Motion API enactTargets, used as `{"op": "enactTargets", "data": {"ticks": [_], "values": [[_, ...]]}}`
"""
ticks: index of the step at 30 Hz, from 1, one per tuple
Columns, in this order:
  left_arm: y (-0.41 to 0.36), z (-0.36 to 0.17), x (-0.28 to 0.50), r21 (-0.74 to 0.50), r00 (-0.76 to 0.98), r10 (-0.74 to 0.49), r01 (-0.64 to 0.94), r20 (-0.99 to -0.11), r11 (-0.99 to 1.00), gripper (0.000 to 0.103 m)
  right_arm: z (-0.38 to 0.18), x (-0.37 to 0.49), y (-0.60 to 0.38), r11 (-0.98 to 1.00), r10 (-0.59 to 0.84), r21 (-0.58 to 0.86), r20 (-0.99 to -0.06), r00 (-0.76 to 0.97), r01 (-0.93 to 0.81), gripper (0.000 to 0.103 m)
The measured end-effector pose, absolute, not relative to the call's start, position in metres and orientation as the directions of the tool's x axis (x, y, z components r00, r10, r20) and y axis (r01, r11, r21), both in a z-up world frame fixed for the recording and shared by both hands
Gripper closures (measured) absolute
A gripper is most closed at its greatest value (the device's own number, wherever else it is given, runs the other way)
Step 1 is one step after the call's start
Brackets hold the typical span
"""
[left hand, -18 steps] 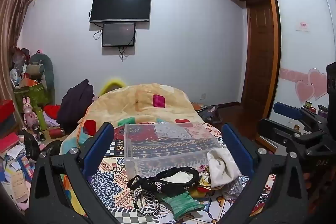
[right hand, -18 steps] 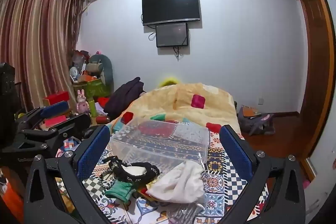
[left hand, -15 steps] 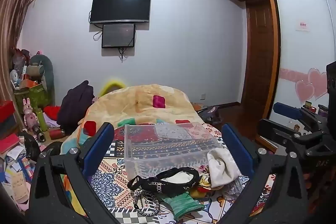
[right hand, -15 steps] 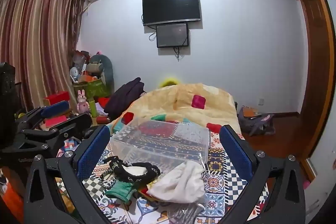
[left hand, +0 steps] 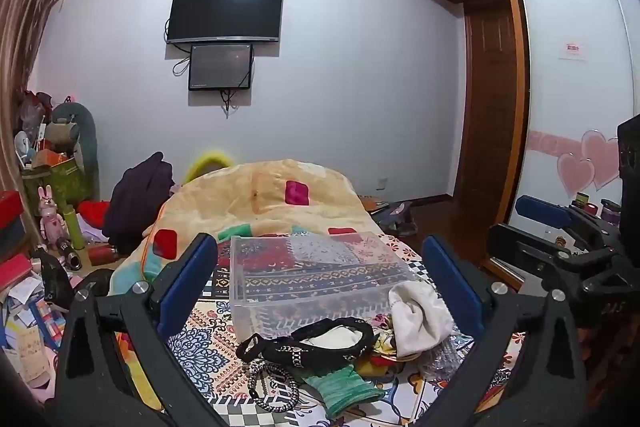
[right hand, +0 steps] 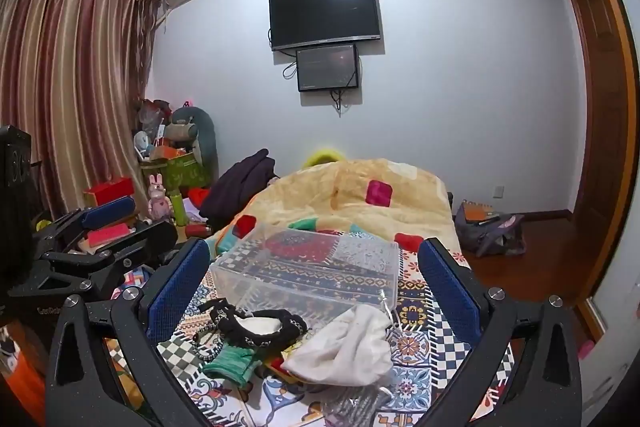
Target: Organize soft objects
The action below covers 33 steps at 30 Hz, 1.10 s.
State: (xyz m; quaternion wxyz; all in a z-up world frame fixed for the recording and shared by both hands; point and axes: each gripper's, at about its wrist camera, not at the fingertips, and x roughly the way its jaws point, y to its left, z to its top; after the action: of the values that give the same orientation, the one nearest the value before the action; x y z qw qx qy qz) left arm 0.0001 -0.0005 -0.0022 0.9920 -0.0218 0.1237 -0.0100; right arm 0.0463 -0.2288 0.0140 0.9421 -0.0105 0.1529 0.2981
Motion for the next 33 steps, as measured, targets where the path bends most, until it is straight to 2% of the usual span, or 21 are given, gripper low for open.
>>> {"op": "enactTargets", "data": {"ticks": [33], "values": [[-0.0001,0.0000,-0.0004,-0.047,0.971,-0.025,0.014,-0.240,0.999,0.000,0.0210,0.0432,-0.2302,0.819,0.565,0.080,-0.286,0.774,-0.569,0.000]]}}
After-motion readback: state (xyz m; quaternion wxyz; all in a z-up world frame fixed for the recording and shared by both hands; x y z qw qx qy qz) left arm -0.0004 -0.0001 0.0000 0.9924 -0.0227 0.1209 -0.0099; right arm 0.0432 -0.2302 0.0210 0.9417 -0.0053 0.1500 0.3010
